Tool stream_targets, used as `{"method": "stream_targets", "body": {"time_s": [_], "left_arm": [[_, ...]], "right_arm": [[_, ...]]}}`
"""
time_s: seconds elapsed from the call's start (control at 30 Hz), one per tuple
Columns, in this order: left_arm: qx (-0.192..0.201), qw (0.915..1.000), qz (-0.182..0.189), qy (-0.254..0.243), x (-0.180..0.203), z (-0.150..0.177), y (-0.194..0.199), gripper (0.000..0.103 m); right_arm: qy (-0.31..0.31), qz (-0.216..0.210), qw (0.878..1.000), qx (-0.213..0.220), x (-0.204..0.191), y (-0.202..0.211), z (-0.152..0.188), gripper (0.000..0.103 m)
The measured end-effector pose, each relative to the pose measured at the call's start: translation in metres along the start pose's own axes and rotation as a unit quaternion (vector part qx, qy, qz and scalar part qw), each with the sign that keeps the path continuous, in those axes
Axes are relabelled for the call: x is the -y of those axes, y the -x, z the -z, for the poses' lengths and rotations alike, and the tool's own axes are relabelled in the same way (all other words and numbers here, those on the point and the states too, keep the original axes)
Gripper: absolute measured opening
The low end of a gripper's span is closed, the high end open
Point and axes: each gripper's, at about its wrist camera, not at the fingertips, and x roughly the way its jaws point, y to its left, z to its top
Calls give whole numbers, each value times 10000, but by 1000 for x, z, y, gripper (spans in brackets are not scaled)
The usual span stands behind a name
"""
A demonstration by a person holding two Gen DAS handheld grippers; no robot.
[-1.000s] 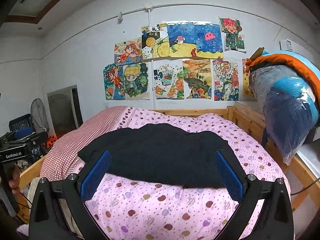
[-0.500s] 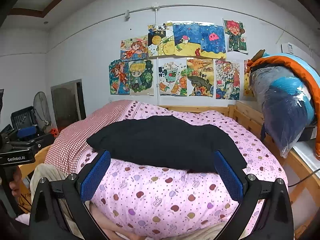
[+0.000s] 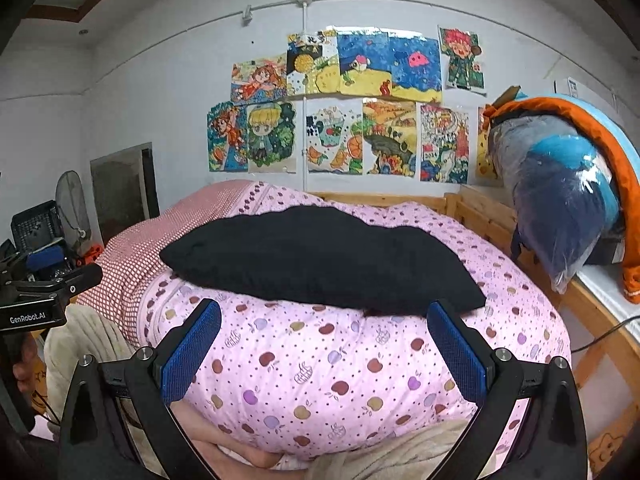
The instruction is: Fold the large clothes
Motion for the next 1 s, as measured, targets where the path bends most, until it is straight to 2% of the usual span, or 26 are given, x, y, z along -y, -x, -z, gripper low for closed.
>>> {"method": "stream_targets", "body": {"time_s": [0.17,0.53,1.0], "left_arm": [[-47,9998,-125,-134,8,7,-16,103],[-84,9995,-127,-274,24,15,-40,103],[-58,9994,-139,-312,29,13,-50,103]], "right_arm": [[-103,39,9997,-203,5,-15,10,101],[-166,234,9985,-473,12,-41,25,101],[-336,359,9969,-612,21,-47,34,101]]}}
